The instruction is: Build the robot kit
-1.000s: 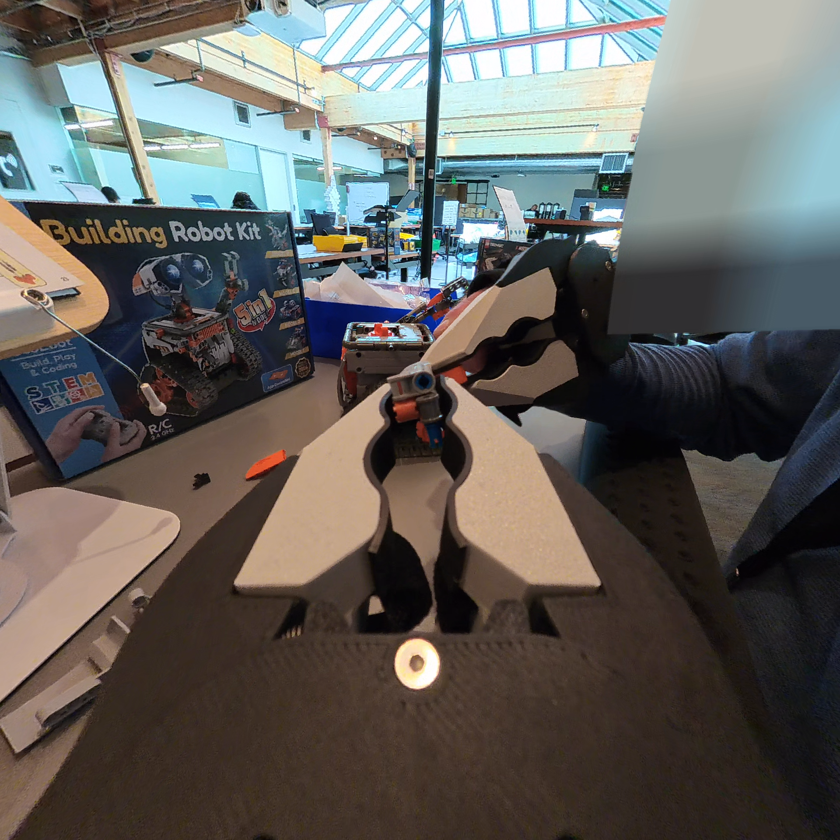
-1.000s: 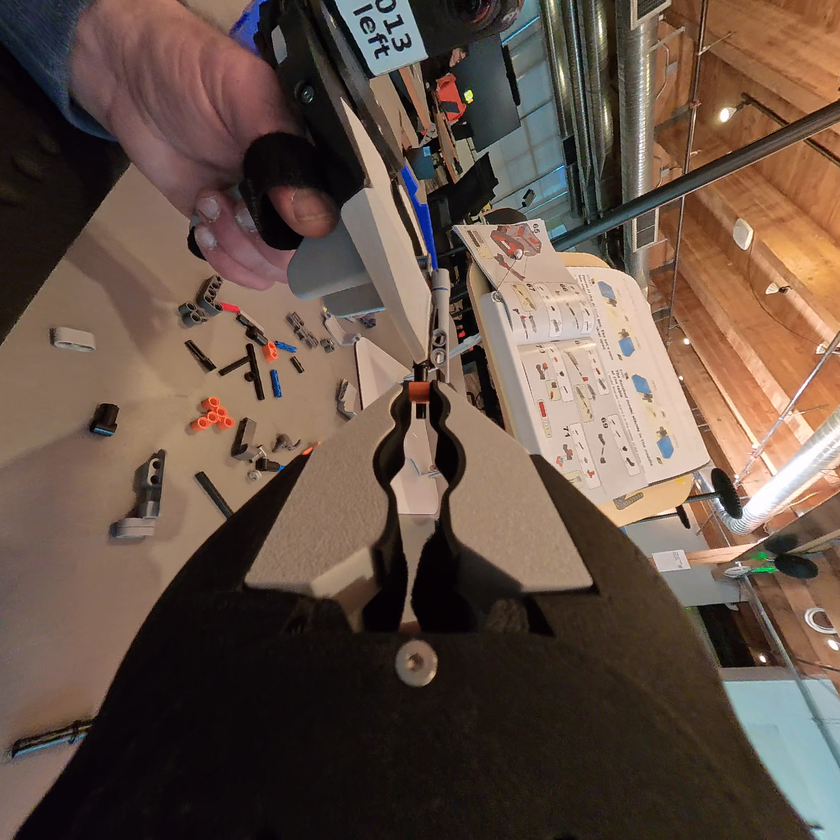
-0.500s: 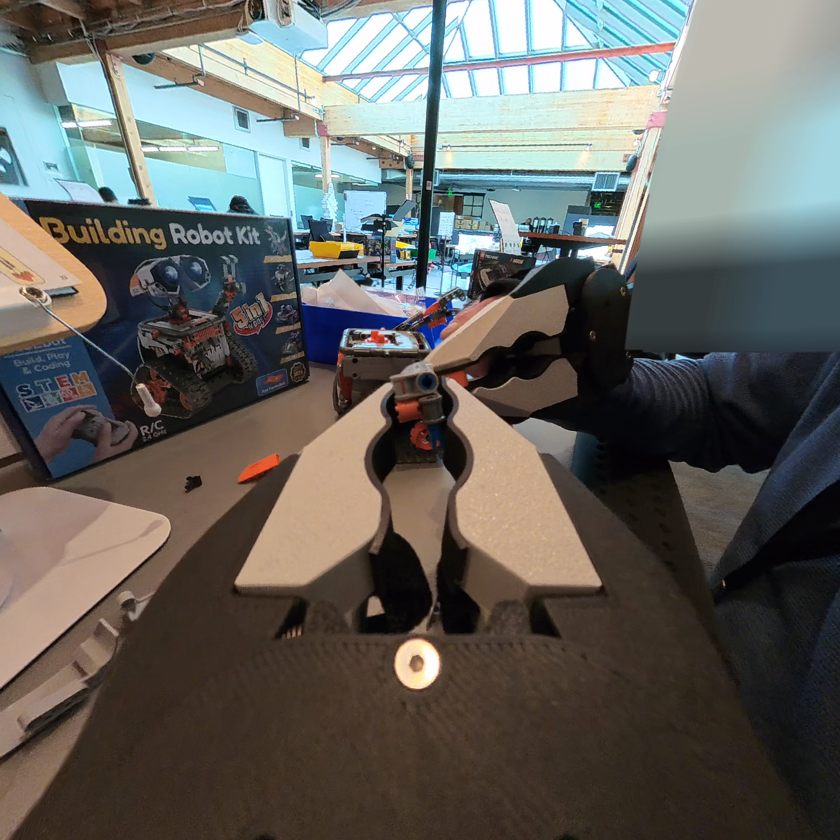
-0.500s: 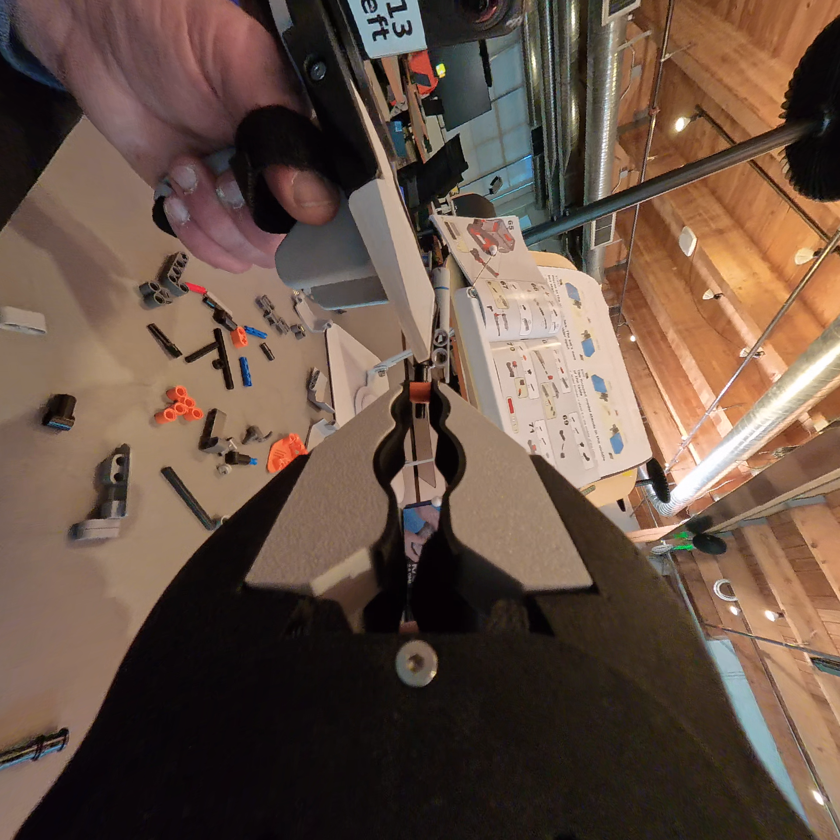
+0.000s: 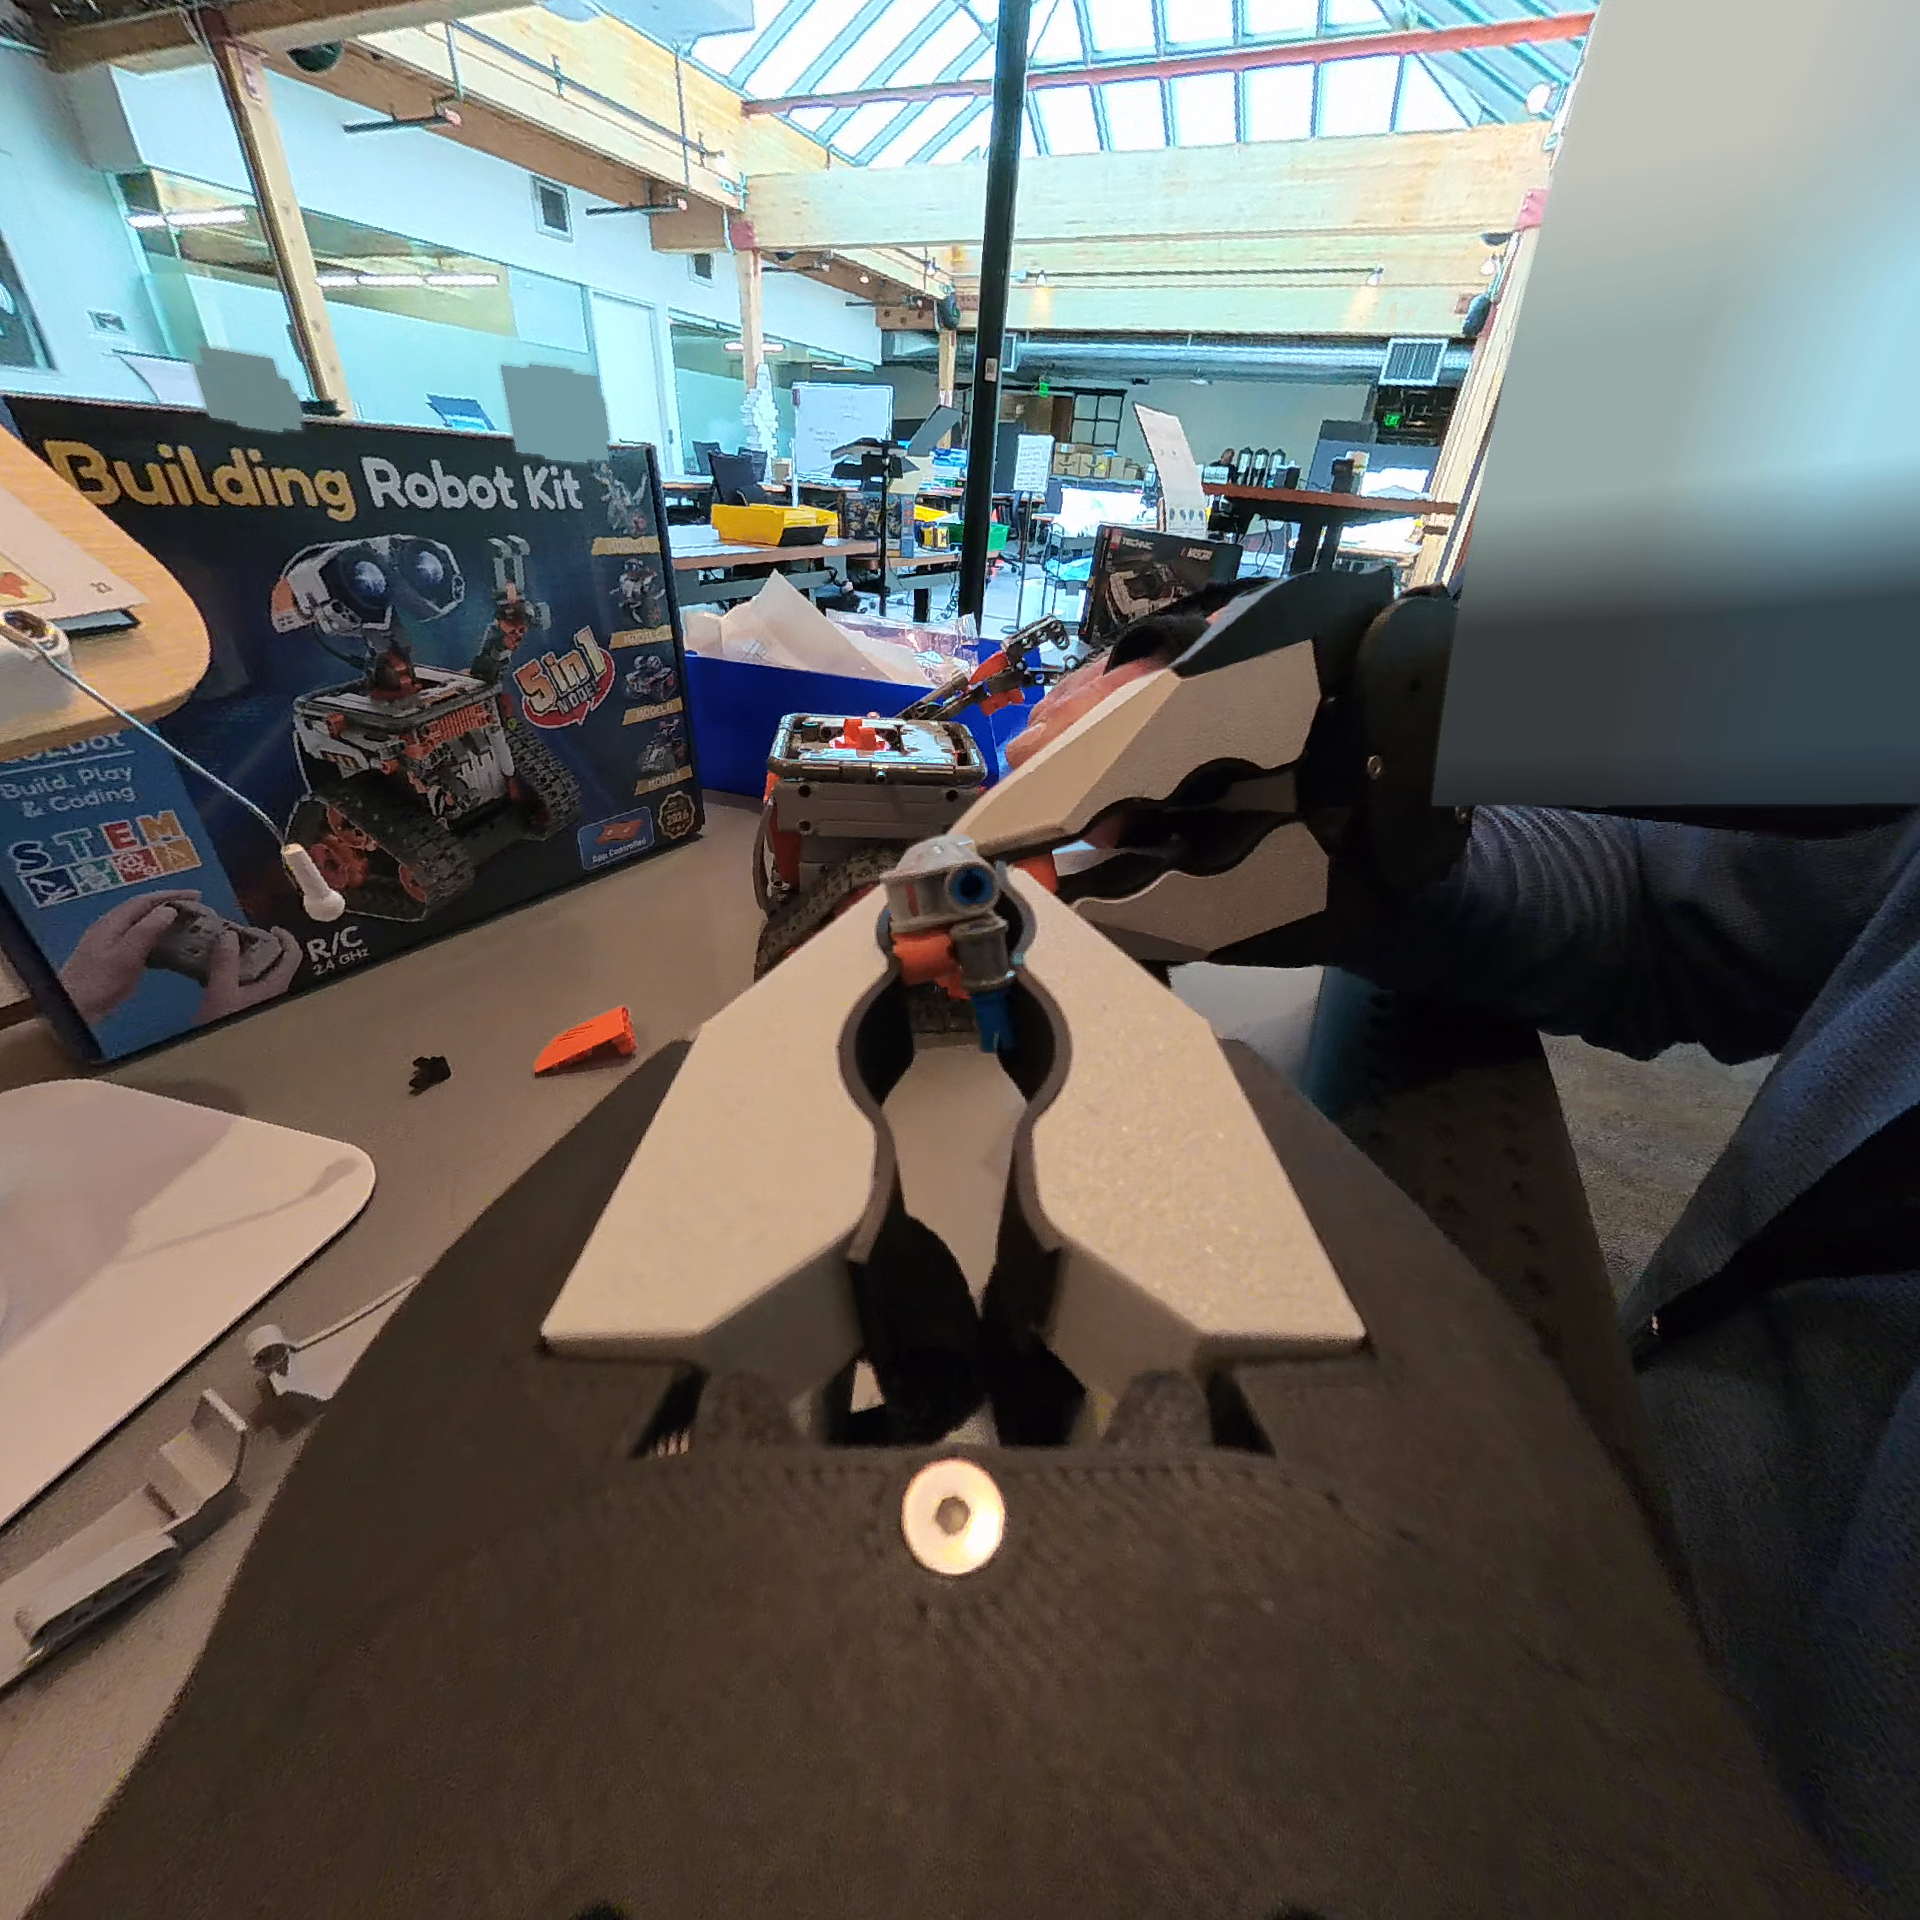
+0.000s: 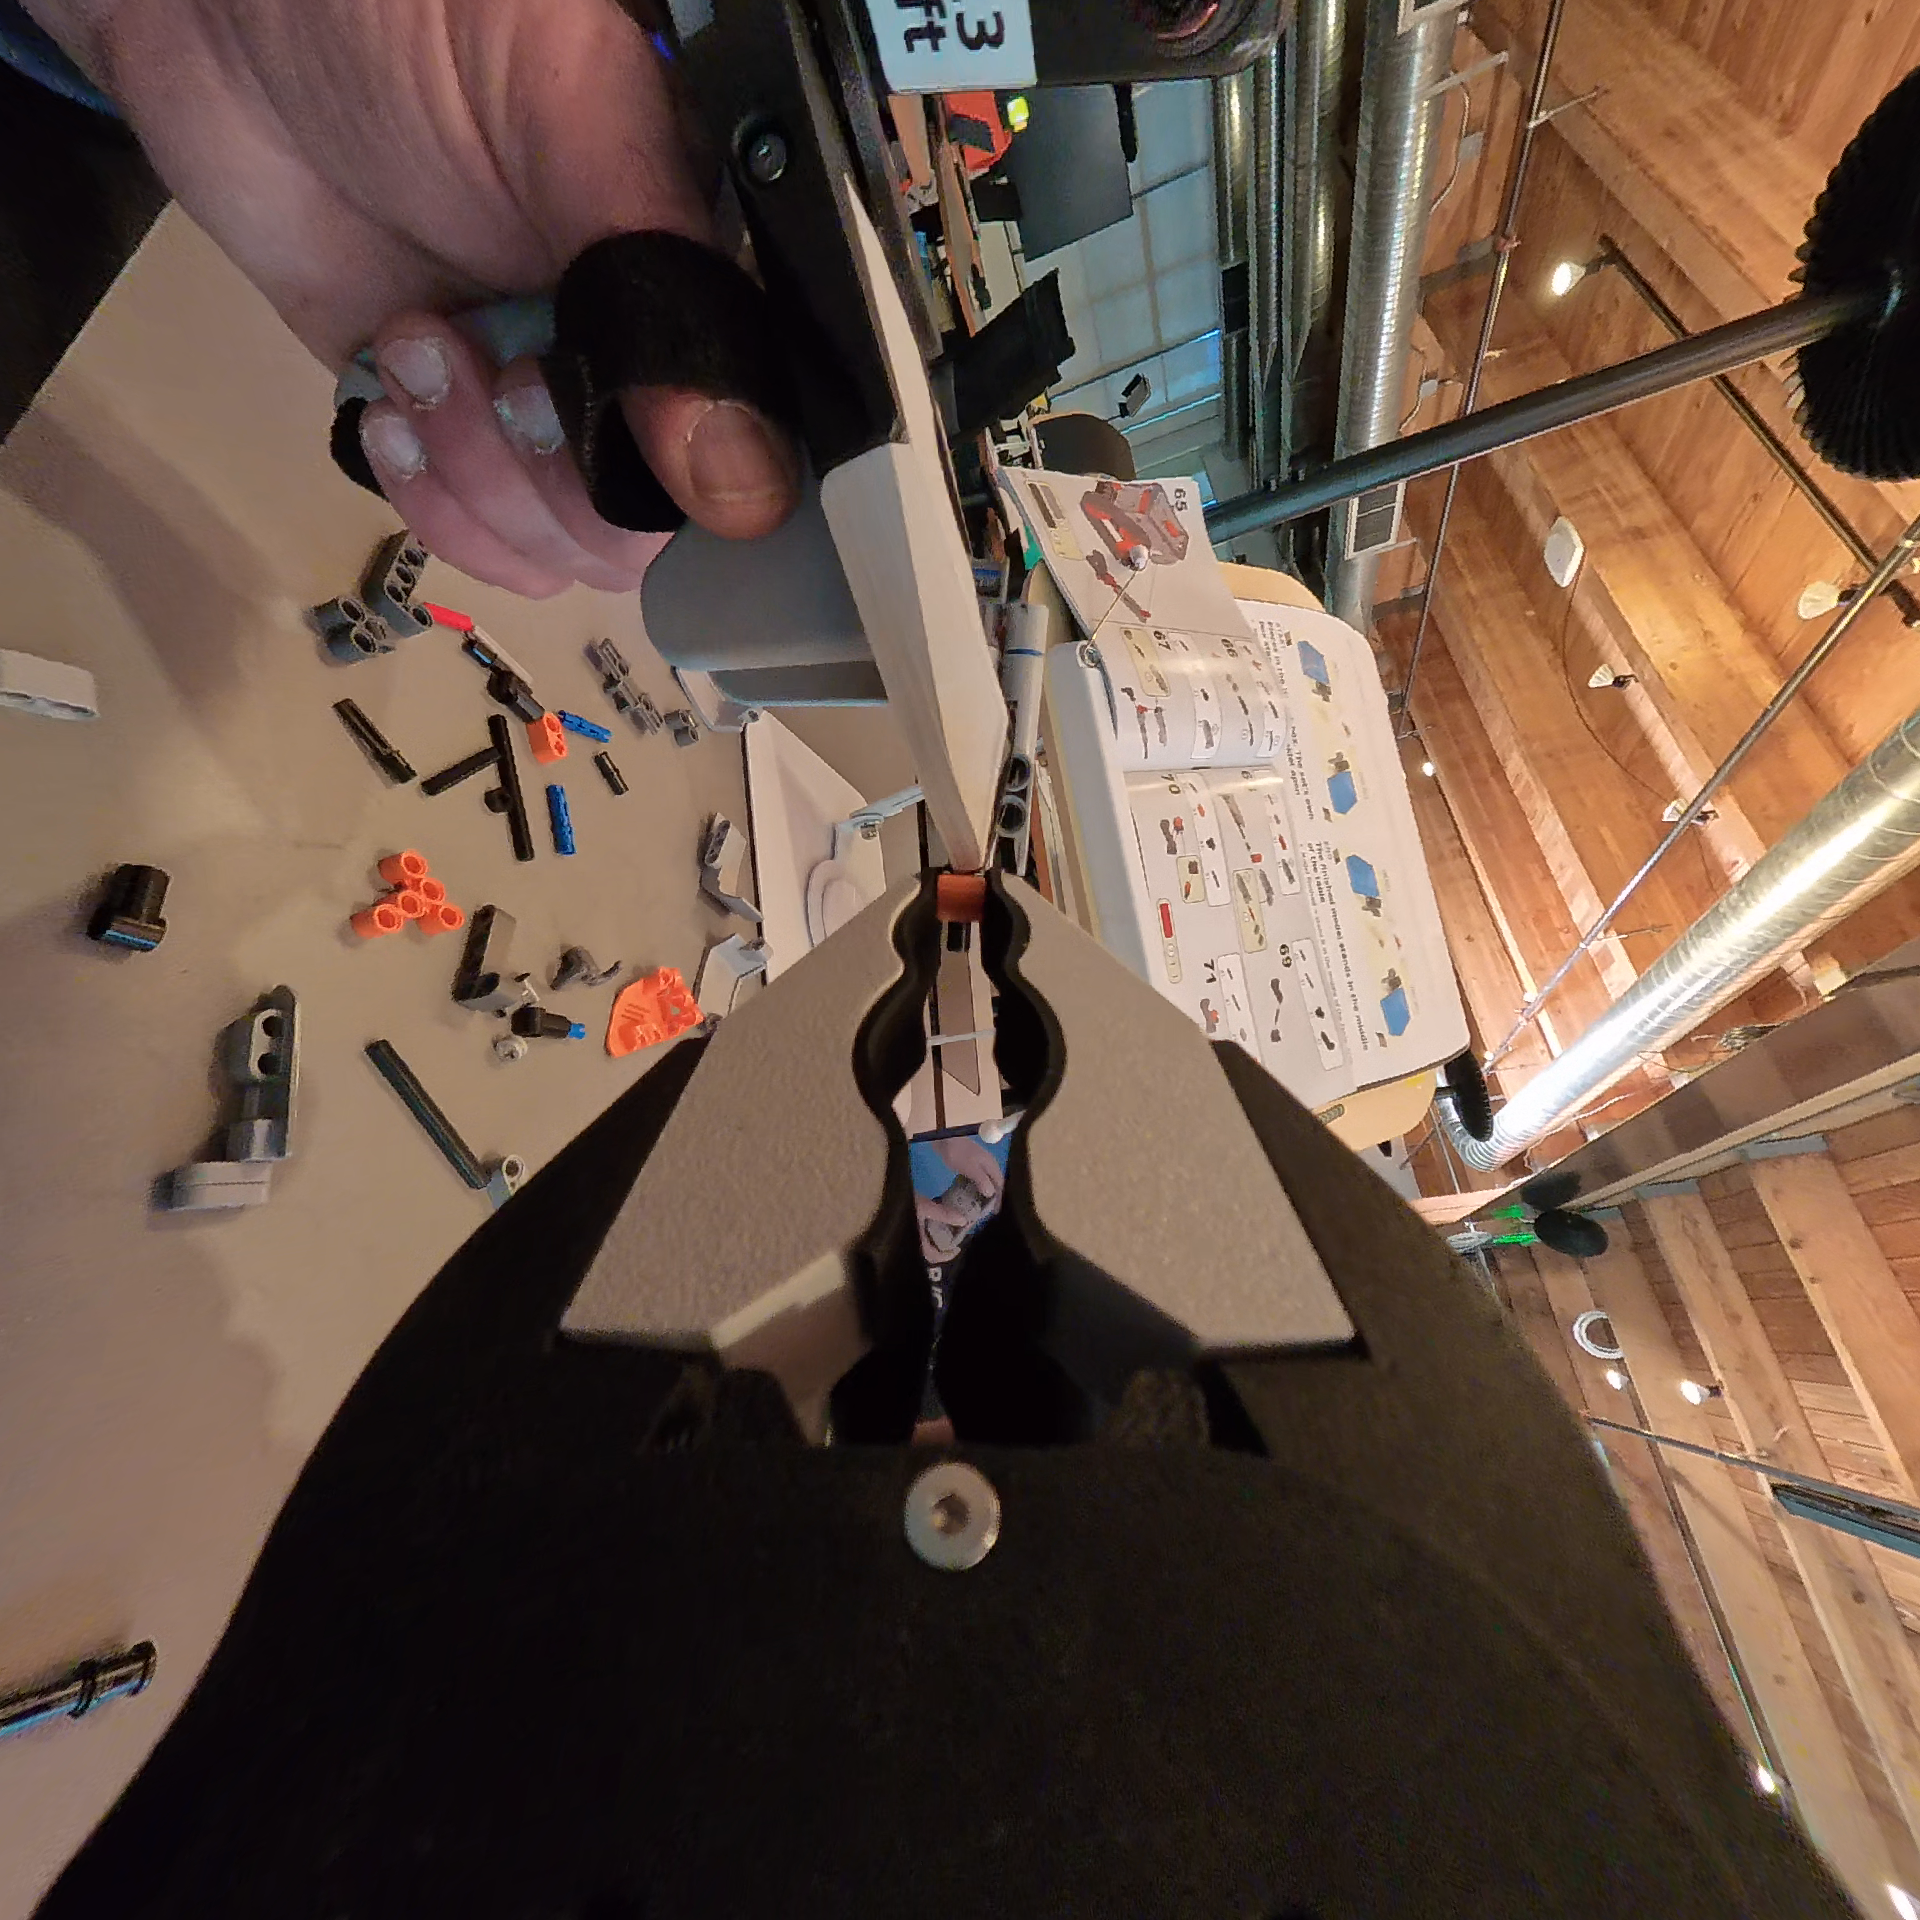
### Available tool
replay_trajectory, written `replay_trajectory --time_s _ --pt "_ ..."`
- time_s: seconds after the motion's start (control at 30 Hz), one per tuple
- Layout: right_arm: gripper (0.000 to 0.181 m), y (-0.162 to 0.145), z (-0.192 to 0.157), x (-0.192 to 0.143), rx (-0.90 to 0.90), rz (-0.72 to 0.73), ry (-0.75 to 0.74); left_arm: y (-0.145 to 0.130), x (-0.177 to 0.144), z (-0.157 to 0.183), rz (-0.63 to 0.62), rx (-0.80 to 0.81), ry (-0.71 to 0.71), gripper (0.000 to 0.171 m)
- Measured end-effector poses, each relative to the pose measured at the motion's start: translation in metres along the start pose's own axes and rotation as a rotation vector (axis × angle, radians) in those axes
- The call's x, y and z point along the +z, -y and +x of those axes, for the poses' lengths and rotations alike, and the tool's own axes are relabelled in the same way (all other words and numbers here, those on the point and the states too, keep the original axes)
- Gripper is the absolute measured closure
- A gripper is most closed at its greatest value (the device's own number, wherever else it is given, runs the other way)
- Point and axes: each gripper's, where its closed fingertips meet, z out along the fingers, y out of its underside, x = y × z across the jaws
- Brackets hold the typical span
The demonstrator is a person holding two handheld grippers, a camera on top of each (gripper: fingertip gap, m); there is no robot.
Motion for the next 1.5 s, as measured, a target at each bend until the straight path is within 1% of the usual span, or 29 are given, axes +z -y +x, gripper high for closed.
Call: replay_trajectory --time_s 0.13,0.17,0.2,0.23,0.27,0.3,0.33,0.37,0.43,0.5,0.53,0.6,0.63,0.8,0.9,1.2,1.5 --pt "0.177 -0.001 0.0 -0.002 -0.015 0.0 0.009 0.001 -0.001 0.002 0.001 -0.004 -0.007 0.164" --pt "0.177 -0.005 0.001 -0.002 -0.013 -0.013 0.01 0.0 -0.001 0.002 -0.002 -0.003 -0.005 0.164" --pt "0.178 -0.018 0.004 -0.003 -0.028 -0.069 -0.001 0.004 -0.004 -0.001 0.022 -0.012 0.005 0.164" --pt "0.177 -0.037 0.008 -0.007 -0.027 -0.122 -0.011 0.02 -0.015 -0.009 0.091 -0.034 0.027 0.165" --pt "0.177 -0.045 0.012 -0.012 0.023 -0.111 -0.006 0.028 -0.026 -0.018 0.109 -0.018 0.051 0.165" --pt "0.177 -0.045 0.014 -0.015 0.083 -0.086 0.02 0.026 -0.032 -0.024 0.08 0.005 0.065 0.164" --pt "0.177 -0.041 0.014 -0.016 0.132 -0.069 0.067 0.027 -0.035 -0.028 0.114 -0.02 0.07 0.164" --pt "0.177 -0.037 0.009 -0.014 0.204 -0.043 0.142 0.025 -0.033 -0.024 0.116 -0.039 0.037 0.163" --pt "0.176 -0.025 0.003 -0.015 0.413 0.077 0.262 0.022 -0.025 -0.015 0.072 0.042 0.019 0.163" --pt "0.176 -0.02 -0.007 -0.016 0.6 0.114 0.42 0.013 -0.017 -0.007 0.015 0.11 -0.021 0.162" --pt "0.177 -0.019 -0.007 -0.016 0.638 0.134 0.448 0.012 -0.014 -0.002 0.02 0.132 -0.036 0.163" --pt "0.177 -0.014 -0.015 -0.018 0.698 0.148 0.558 0.007 -0.009 0.004 -0.012 0.165 -0.064 0.163" --pt "0.176 -0.012 -0.015 -0.019 0.716 0.161 0.583 0.005 -0.008 0.009 -0.018 0.186 -0.084 0.163" --pt "0.177 0.001 -0.014 -0.026 0.78 0.235 0.751 -0.001 -0.004 0.019 -0.031 0.198 -0.133 0.163" --pt "0.176 0.004 -0.018 -0.028 0.775 0.25 0.809 -0.002 -0.003 0.021 -0.034 0.211 -0.137 0.162" --pt "0.176 0.008 -0.013 -0.027 0.786 0.29 0.853 -0.003 -0.003 0.024 -0.038 0.215 -0.154 0.162" --pt "0.177 0.01 -0.016 -0.029 0.766 0.291 0.929 -0.006 -0.003 0.029 -0.048 0.292 -0.146 0.163"
